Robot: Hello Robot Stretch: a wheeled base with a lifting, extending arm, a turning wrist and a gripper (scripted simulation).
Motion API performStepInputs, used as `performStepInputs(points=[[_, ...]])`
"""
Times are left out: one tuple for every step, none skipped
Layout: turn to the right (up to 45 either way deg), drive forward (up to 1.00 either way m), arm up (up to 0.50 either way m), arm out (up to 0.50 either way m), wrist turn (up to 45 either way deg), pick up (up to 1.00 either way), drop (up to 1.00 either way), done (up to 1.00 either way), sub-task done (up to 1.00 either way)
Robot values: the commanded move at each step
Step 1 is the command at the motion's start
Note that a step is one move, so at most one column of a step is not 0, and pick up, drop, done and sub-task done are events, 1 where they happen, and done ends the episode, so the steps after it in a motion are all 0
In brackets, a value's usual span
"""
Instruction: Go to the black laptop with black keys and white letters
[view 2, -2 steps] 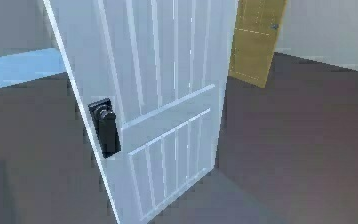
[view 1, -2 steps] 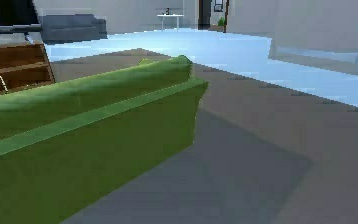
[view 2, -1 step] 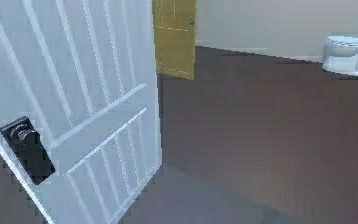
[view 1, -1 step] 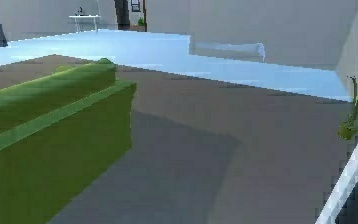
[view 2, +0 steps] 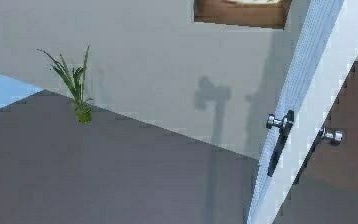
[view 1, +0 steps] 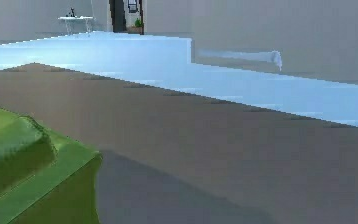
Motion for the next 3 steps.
performStepInputs(points=[[24.0, 0.00, 0.00, 0.00, 0.0, 0.00, 0.00, 0.00, 0.00], [0.0, 0.05, 0.00, 0.00, 0.0, 0.00, 0.00, 0.00, 0.00], [3.0, 0.00, 0.00, 0.00, 0.0, 0.00, 0.00, 0.00, 0.00]])
